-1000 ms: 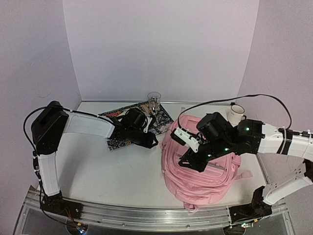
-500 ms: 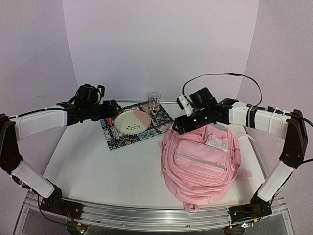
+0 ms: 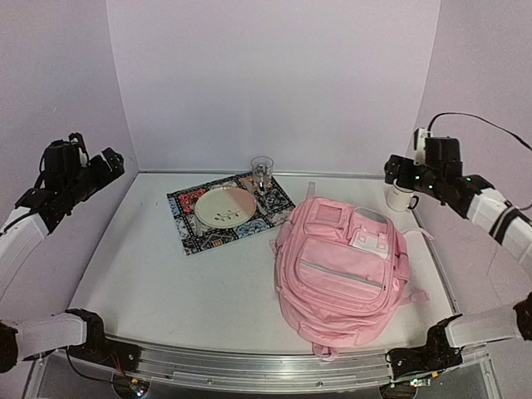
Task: Pack the student bag
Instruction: Reset both arms
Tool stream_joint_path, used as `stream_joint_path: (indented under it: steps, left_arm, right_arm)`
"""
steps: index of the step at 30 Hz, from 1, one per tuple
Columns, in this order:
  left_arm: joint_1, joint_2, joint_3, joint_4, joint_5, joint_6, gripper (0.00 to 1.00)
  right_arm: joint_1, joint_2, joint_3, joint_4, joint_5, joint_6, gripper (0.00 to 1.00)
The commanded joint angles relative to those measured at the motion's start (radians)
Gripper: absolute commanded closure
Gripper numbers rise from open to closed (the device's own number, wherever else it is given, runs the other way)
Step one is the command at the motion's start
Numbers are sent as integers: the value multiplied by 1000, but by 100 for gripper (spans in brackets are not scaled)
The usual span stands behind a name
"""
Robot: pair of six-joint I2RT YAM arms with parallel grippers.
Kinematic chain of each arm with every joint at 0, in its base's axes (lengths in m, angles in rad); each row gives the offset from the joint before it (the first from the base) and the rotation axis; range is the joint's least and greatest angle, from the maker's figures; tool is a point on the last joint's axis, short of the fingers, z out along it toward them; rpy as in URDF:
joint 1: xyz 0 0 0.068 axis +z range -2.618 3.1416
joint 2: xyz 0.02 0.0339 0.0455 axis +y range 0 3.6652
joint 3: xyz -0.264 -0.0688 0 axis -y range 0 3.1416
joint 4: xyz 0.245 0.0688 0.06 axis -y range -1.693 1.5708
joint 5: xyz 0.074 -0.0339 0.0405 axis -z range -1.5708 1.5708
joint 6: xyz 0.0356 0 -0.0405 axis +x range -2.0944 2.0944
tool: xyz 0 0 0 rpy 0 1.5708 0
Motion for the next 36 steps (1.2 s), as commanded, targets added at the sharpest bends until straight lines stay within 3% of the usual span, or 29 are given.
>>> stream_joint_path:
  steps: [1,11,18,28,36]
  left_arm:
    - [0,-123,-26,-39,-87,27,0]
    - [0,-436,-101,-55,-172,215,1]
    - [-1,-583,-184,-56,-270,236,0]
    - [0,-695,-315,-62,-304,172,0]
    - [1,-685,-311,-68,-309,167,0]
  right_arm:
    - [-10,-205,-102,33,178,-32,2]
    - [-10,-777,-362,57,194,-161,2]
    - [-11,-1042,-484,52,179,-245,2]
    - [-11,-1099,-540,18,182,-208,2]
    - [-10,-1106,-545,12,182,-212,2]
